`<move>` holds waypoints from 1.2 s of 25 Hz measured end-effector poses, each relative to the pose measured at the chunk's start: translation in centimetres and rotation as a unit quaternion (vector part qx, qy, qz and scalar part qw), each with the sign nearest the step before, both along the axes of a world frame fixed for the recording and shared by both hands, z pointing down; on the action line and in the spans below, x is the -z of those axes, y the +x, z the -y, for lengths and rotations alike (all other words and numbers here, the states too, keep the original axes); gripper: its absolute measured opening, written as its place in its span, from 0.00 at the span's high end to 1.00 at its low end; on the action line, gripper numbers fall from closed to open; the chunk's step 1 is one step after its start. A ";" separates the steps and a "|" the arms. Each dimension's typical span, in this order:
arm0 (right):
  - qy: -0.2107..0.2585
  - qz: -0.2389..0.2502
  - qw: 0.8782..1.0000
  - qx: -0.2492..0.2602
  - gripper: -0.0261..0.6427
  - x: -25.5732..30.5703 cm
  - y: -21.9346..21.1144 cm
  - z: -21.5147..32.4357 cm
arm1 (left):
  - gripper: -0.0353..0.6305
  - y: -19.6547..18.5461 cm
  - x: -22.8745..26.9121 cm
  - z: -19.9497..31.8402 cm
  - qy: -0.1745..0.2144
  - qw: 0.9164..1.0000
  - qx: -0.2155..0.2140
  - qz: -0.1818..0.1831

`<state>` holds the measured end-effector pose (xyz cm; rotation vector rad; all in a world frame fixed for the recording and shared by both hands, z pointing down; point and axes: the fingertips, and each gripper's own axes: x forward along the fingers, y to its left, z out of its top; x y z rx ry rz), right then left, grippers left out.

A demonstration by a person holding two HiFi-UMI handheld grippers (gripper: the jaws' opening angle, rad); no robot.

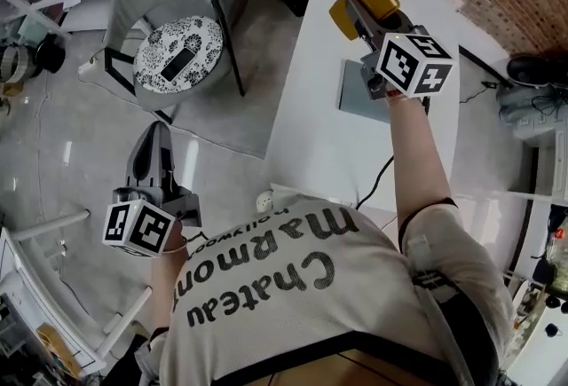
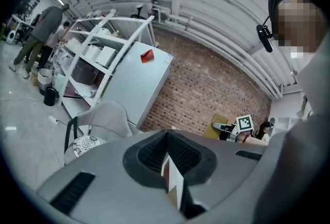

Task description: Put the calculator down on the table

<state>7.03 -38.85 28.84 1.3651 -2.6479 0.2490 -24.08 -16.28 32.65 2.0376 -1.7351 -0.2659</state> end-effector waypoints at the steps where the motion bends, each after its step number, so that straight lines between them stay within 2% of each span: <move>1: -0.004 -0.009 1.000 0.009 0.82 -0.6 -0.2 0.9 | 0.94 -0.2 -0.1 0.2 -0.003 1.000 0.005 0.002; 7: -0.041 -0.053 0.997 0.033 0.82 -6.4 0.1 6.0 | 0.94 -0.5 -1.6 1.3 -0.028 0.999 0.023 0.002; 13: -0.098 -0.003 0.995 0.005 0.82 -11.6 1.3 10.9 | 0.94 -0.9 -2.6 2.0 -0.046 0.998 0.053 0.009; 19: -0.146 0.004 0.989 0.001 0.82 -16.9 1.2 13.3 | 0.94 -1.3 -4.1 2.3 -0.071 0.995 0.068 0.005; 24: -0.180 0.020 0.983 0.008 0.82 -20.3 1.1 14.0 | 0.94 -0.4 -5.6 3.4 -0.093 0.994 0.055 0.003; 30: -0.226 0.069 0.971 0.023 0.82 -22.7 0.9 13.8 | 0.94 0.4 -6.6 4.2 -0.104 0.993 0.050 -0.008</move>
